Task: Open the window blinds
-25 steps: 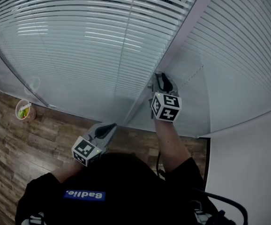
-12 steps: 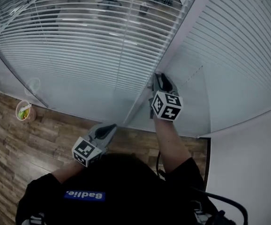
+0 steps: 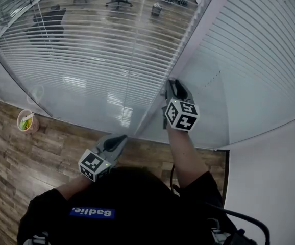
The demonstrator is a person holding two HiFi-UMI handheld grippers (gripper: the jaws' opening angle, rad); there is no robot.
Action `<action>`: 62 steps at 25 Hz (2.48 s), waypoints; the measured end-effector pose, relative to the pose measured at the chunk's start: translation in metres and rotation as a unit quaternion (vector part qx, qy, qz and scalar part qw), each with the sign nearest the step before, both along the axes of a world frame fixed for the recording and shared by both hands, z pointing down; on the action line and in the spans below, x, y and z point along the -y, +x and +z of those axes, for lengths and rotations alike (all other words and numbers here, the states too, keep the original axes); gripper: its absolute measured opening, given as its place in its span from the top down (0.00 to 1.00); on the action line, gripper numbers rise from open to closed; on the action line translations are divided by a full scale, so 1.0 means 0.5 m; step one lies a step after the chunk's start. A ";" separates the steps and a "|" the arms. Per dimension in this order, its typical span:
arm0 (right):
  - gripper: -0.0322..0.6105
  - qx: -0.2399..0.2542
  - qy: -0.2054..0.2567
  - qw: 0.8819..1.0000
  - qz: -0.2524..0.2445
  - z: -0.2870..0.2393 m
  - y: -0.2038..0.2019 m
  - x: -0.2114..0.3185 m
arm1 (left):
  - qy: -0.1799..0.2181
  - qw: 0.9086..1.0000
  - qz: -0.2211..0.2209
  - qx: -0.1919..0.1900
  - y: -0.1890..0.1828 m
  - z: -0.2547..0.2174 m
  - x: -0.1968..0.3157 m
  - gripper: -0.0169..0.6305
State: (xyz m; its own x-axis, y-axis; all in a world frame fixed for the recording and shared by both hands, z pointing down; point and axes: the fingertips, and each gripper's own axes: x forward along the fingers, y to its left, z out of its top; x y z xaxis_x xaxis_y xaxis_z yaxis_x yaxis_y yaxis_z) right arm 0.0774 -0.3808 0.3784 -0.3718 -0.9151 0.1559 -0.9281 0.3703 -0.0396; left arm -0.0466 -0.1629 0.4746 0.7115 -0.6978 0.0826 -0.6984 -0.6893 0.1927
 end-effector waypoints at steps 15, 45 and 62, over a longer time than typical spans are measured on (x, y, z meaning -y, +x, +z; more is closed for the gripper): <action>0.75 0.022 -0.006 1.000 0.005 0.008 0.007 0.006 | 0.001 1.000 -0.003 0.001 0.000 0.005 0.001 0.97; 0.75 -0.051 0.009 0.997 0.062 0.053 0.069 -0.168 | -0.025 0.994 0.101 -0.028 0.055 0.052 -0.083 0.97; 0.75 -0.017 -0.002 1.000 0.009 0.070 0.094 -0.233 | -0.015 0.998 0.052 -0.013 0.116 0.020 -0.113 0.97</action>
